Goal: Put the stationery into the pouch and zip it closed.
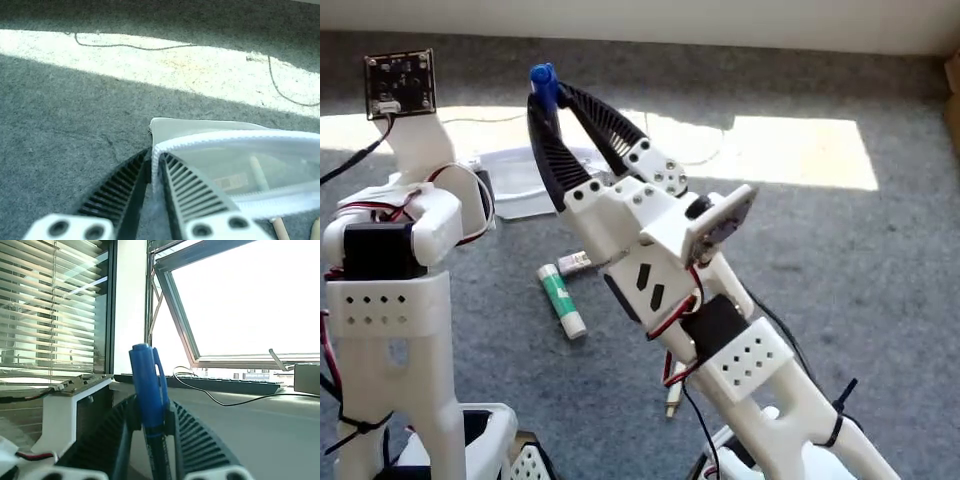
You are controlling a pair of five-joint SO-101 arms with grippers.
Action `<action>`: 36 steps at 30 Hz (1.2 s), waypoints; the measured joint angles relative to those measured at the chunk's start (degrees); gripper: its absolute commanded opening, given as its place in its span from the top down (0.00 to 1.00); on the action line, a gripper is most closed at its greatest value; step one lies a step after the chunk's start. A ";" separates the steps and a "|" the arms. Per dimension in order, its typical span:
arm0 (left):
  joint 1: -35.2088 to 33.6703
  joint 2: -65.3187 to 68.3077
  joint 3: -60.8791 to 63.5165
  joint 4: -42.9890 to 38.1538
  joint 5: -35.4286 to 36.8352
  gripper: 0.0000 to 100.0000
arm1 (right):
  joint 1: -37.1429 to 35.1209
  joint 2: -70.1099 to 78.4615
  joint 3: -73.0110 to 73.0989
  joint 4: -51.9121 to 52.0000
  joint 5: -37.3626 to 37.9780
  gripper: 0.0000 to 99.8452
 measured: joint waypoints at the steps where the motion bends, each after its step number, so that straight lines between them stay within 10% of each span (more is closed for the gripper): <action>1: 0.00 0.00 0.00 0.00 0.00 0.99 | -0.09 0.62 0.26 -0.62 0.00 0.99; 22: 0.09 -0.09 0.62 0.00 0.00 0.99 | -1.32 1.23 12.40 -2.02 0.00 0.99; 36: 0.18 -0.09 0.62 0.00 0.00 0.99 | -1.49 -2.02 12.40 16.79 0.35 0.83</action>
